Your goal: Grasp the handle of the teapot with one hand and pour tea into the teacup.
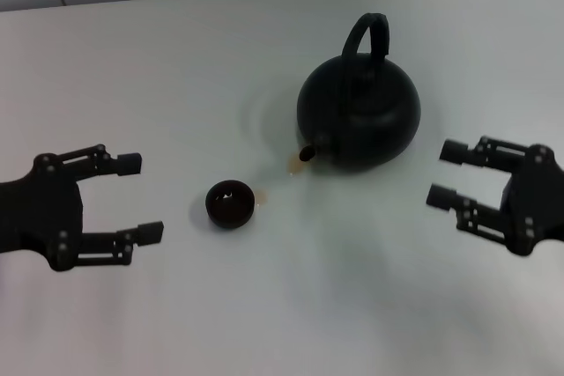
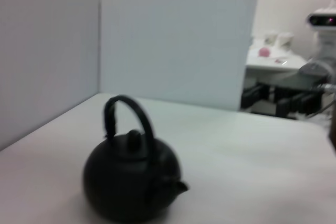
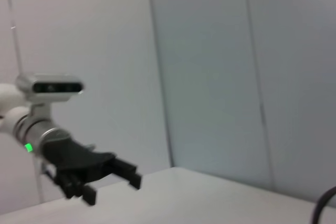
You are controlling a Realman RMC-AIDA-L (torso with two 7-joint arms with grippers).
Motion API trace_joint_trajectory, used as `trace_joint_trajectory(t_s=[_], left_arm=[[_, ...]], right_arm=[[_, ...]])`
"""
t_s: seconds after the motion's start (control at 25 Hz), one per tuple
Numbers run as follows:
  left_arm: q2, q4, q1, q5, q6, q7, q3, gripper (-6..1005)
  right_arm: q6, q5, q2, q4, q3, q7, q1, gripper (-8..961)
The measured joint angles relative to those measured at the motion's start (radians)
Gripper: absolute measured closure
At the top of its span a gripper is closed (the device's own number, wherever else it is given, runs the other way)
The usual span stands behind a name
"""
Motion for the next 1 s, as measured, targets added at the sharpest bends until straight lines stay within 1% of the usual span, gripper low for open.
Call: trace_joint_trajectory(t_s=[0.04, 0.08, 0.12, 0.16, 0.2, 0.36, 0.44, 1.0], left_arm=[[0.0, 0.0, 0.0, 0.0, 0.0, 0.0, 0.0, 129], [0.0, 0.0, 0.0, 0.0, 0.0, 0.0, 0.0, 129], [0.0, -0.01, 0.0, -0.009, 0.023, 0.004, 0.0, 129], [0.0, -0.042, 0.001, -0.029, 0.066, 0.005, 0.005, 129], [0.0, -0.056, 0.001, -0.034, 0.078, 0.008, 0.005, 129], [-0.001, -0.093, -0.001, -0.048, 0.097, 0.03, 0.004, 129], [-0.001, -0.141, -0.006, -0.063, 0.112, 0.065, 0.001, 129], [-0.001, -0.151, 0.012, -0.064, 0.12, 0.08, 0.0, 129]], right_arm=[[-0.028, -0.024, 0.0, -0.004, 0.001, 0.003, -0.001, 396], [-0.028, -0.024, 0.0, -0.004, 0.001, 0.003, -0.001, 396], [-0.039, -0.031, 0.0, -0.005, 0.001, 0.003, -0.001, 396], [-0.048, -0.038, 0.0, -0.006, -0.001, 0.003, -0.001, 396], [-0.054, -0.045, 0.0, -0.007, -0.004, 0.003, -0.001, 396], [-0.059, -0.076, 0.0, -0.005, -0.008, -0.006, 0.005, 396], [-0.062, -0.091, 0.0, -0.003, -0.009, -0.007, 0.012, 396], [-0.068, -0.11, 0.002, -0.003, -0.019, -0.021, 0.016, 396]])
